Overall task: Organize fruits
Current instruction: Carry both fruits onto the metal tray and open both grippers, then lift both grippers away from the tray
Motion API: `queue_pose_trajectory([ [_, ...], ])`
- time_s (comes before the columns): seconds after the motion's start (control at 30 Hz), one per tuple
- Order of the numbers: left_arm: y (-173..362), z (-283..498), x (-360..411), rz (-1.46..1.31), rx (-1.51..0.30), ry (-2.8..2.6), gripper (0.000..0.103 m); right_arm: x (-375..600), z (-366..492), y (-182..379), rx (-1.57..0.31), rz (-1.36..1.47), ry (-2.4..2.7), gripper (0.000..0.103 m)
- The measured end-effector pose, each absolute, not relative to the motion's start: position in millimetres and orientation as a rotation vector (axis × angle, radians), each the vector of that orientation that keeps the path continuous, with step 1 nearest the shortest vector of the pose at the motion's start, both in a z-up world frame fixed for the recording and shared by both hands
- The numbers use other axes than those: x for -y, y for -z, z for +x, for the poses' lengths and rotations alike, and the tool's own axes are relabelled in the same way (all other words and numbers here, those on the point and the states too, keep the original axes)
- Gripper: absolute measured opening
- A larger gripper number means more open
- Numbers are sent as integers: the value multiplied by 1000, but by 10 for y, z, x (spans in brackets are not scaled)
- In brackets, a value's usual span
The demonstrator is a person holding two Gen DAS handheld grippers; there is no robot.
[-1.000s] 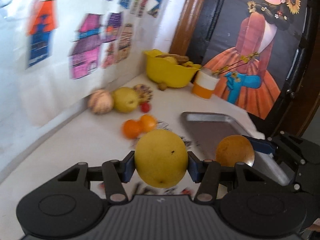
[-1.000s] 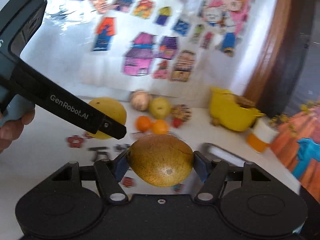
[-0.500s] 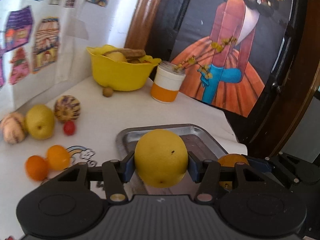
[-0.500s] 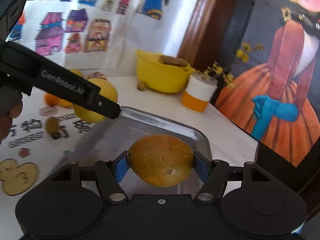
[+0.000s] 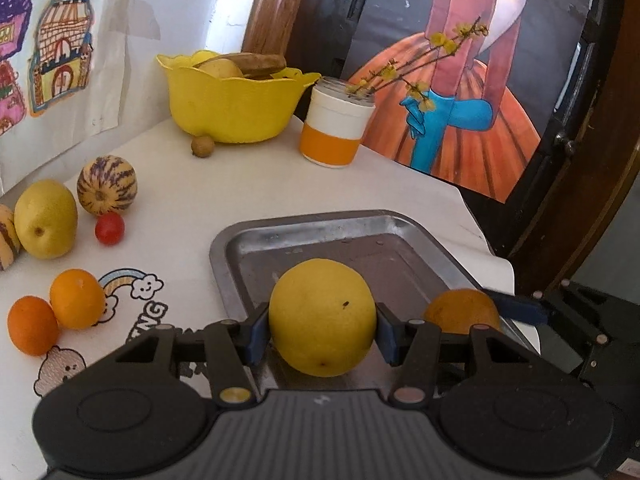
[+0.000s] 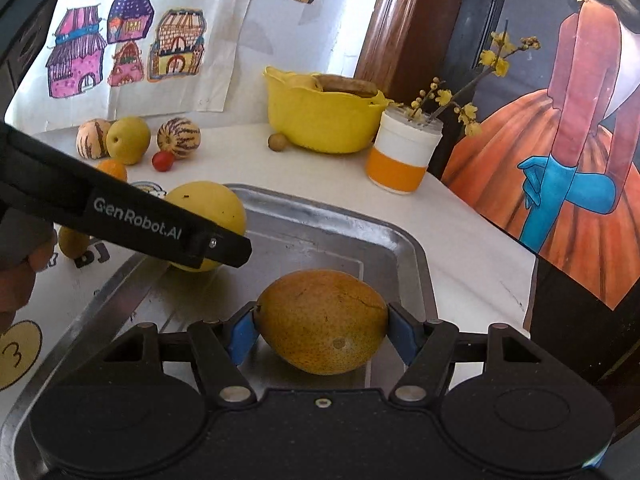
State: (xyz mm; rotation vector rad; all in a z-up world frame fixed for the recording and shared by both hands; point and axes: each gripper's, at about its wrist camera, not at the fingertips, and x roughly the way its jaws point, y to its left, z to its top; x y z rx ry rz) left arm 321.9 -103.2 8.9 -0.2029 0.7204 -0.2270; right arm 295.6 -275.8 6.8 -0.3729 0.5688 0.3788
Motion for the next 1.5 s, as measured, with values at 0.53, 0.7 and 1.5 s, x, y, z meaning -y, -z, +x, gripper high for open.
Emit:
queue_pose_trajectory([
  [0.53,-614,2494,888,-225,-522,212,102,2879,2243,-471,-452,-240,-335,102],
  [0.7,-708,2090,756,-229,-487,197,102,2906,1857,-636,-424,-173,-323,102],
  [1.5,-238,842,67,-189,-587,135,102,2572,663,-473,-563,-126,-305,102],
])
